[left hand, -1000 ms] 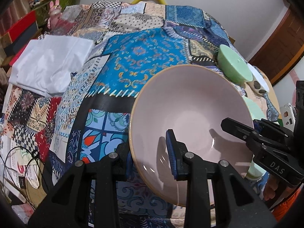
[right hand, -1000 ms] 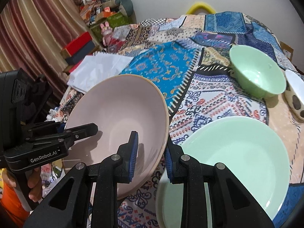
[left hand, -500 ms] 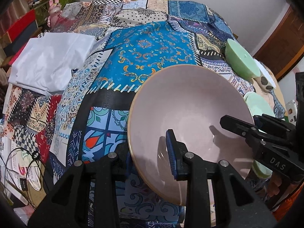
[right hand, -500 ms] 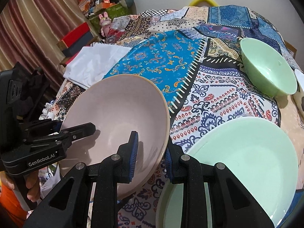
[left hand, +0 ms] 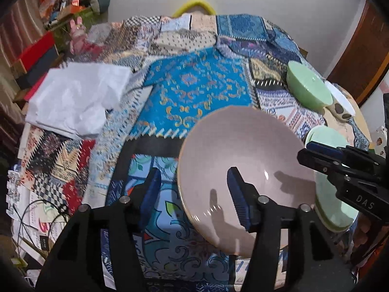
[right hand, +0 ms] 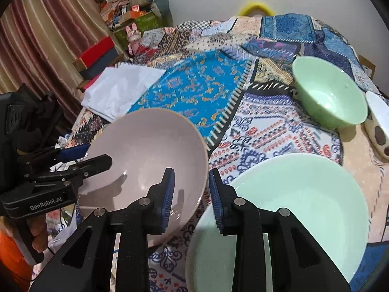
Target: Organize plates and bowls
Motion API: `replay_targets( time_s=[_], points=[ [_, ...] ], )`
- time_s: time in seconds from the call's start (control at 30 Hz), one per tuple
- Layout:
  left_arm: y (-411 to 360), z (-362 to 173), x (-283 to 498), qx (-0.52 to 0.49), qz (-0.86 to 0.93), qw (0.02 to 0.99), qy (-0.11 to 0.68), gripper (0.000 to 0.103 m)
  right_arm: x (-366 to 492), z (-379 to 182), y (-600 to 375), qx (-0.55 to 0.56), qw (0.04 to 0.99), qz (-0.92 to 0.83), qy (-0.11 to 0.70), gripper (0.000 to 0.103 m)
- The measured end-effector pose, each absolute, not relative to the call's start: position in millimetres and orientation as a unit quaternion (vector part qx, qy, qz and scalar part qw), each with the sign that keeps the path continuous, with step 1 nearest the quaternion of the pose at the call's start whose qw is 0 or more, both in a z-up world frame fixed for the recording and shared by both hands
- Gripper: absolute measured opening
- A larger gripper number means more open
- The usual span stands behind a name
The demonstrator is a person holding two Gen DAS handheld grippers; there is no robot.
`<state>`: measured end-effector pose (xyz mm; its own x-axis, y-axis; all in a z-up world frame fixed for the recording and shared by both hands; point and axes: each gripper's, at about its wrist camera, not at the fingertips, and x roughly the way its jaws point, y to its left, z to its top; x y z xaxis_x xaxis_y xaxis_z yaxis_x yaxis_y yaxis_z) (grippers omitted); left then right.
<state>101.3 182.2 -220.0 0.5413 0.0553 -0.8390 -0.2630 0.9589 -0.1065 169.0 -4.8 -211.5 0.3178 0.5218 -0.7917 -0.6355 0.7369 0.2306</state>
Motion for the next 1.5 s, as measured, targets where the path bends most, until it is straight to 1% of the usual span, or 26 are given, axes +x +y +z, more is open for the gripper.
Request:
replay_targets(
  time_s=[0.1, 0.17, 0.2, 0.23, 0.37, 0.47, 0.53, 0.7, 0.8, 1.03, 1.37, 1.5],
  points=[
    [179.1, -205.8, 103.0, -0.109, 0.092, 0.877, 0.458, 0.057, 168.6, -201.5, -11.4, -0.057, 0.816, 0.356, 0.451, 0.028],
    [174.7, -194.5, 104.4, -0.105, 0.089, 0.884, 0.447, 0.060, 169.5, -193.5, -18.3, -0.054, 0.823, 0.353, 0.441, 0.029],
    [171.3, -189.3, 105.7, -0.102, 0.088, 0.887, 0.441, 0.064, 170.4, -189.9, -21.8, -0.053, 0.827, 0.351, 0.436, 0.030],
    [167.0, -183.0, 107.1, -0.097, 0.085, 0.892, 0.434, 0.067, 172.0, -187.3, -24.4, -0.053, 0.830, 0.349, 0.433, 0.030],
    [147.3, -164.0, 116.2, -0.081, 0.073, 0.904, 0.413, 0.070, 177.7, -174.1, -41.5, -0.049, 0.844, 0.337, 0.415, 0.032],
    [133.0, -153.0, 126.4, -0.072, 0.058, 0.909, 0.407, 0.077, 183.5, -164.9, -55.0, -0.049, 0.855, 0.324, 0.401, 0.034],
    [122.8, -146.7, 133.9, -0.064, 0.050, 0.913, 0.399, 0.084, 188.9, -160.5, -65.4, -0.047, 0.863, 0.312, 0.394, 0.039],
    [94.5, -132.9, 157.6, -0.043, 0.027, 0.921, 0.387, 0.086, 205.6, -154.0, -91.7, -0.038, 0.877, 0.286, 0.384, 0.039],
    [82.7, -130.7, 173.4, -0.035, 0.021, 0.922, 0.386, 0.094, 216.2, -152.1, -104.1, -0.037, 0.883, 0.272, 0.380, 0.039],
    [67.0, -139.2, 217.0, -0.029, 0.012, 0.918, 0.396, 0.094, 250.9, -162.9, -131.4, -0.021, 0.888, 0.242, 0.390, 0.040],
    [63.0, -174.4, 278.9, -0.027, 0.008, 0.902, 0.431, 0.094, 301.4, -197.1, -147.3, 0.012, 0.873, 0.225, 0.432, 0.040],
    [67.0, -188.1, 297.9, -0.039, -0.001, 0.893, 0.447, 0.094, 317.3, -209.1, -144.8, 0.016, 0.865, 0.226, 0.447, 0.034]
  ],
)
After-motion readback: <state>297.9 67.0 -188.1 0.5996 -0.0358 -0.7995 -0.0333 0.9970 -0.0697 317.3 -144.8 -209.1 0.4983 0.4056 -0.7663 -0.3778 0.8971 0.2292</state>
